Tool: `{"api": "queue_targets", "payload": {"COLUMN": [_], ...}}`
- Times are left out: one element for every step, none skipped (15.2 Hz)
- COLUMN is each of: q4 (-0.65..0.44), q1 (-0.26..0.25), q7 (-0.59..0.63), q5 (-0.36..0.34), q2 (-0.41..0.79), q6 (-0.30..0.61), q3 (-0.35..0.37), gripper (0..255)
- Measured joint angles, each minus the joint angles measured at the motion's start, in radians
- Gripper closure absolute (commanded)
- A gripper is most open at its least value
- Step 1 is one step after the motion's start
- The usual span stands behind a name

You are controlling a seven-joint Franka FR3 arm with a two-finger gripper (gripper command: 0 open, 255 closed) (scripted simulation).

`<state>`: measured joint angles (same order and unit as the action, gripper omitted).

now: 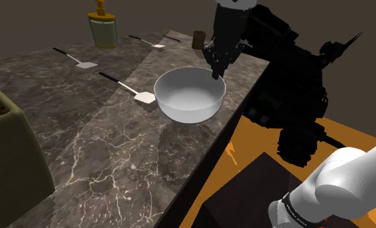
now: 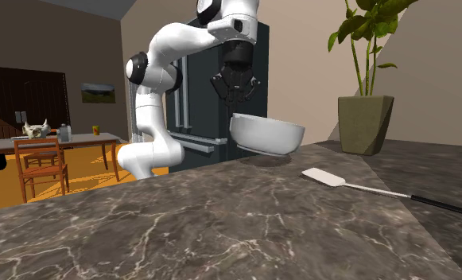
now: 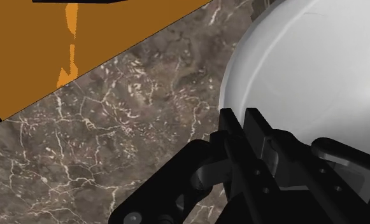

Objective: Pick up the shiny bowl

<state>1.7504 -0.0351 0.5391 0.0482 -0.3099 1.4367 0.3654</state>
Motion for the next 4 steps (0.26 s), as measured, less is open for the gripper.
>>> {"api": "queue_targets", "payload": {"q4": [-0.017,-0.033,-0.056,-0.07], "q1": [0.0,0.001,0.003,0.003], "q7": [0.001,0.0,0.0,0.001], "q5": [-0.002,-0.003,-0.005,-0.007], "q2": [0.006,0.008,0.016,0.021], "q6": [-0.011,-0.026,-0.041,-0.05], "q3": [0.001,0.0,0.0,0.0], "gripper": [255,255,255,255]}}
